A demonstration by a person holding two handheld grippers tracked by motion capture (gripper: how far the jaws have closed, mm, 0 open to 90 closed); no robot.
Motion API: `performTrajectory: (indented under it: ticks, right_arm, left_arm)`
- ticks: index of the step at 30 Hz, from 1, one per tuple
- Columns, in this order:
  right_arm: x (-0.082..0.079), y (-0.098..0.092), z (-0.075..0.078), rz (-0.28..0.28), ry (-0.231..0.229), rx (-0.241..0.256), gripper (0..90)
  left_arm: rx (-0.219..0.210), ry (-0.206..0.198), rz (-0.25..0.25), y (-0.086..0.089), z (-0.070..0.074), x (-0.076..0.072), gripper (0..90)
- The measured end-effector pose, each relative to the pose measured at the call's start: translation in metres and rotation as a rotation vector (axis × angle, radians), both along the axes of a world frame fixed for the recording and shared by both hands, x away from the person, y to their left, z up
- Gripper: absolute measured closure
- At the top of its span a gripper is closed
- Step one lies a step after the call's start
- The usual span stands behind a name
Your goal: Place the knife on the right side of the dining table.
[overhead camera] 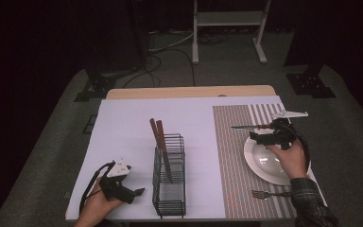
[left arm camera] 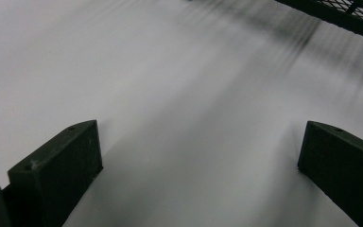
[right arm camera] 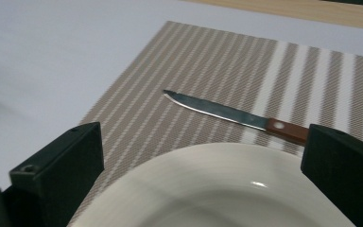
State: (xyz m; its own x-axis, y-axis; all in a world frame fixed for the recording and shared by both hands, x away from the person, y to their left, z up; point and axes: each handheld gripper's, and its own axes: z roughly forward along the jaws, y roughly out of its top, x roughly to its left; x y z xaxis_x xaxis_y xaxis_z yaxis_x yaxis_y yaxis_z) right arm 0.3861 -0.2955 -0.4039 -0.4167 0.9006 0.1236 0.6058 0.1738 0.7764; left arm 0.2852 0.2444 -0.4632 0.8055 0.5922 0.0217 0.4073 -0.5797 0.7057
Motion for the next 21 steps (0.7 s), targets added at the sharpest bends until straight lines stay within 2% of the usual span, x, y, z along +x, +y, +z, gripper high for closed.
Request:
performTrajectory:
  ticks: [7, 11, 17, 18, 21]
  right_arm:
    - [-0.014, 0.017, 0.004, 0.082, -0.014, -0.001, 0.0]
    - [-0.025, 0.028, 0.007, 0.148, -0.03, -0.017, 0.0]
    - [-0.038, 0.041, 0.01, 0.204, -0.038, -0.014, 0.0]
    - [-0.044, 0.048, 0.01, 0.236, -0.039, -0.01, 0.0]
    - [-0.05, 0.056, 0.008, 0.269, -0.043, -0.014, 0.0]
  left_arm:
    - [0.001, -0.001, 0.0, 0.0, 0.0, 0.0, 0.0]
    - [0.001, -0.001, -0.001, 0.0, 0.0, 0.0, 0.0]
    - [0.0, -0.001, -0.001, 0.0, 0.0, 0.0, 0.0]
    - [0.0, -0.001, -0.001, 0.0, 0.0, 0.0, 0.0]
    - [0.001, -0.001, -0.001, 0.0, 0.0, 0.0, 0.0]
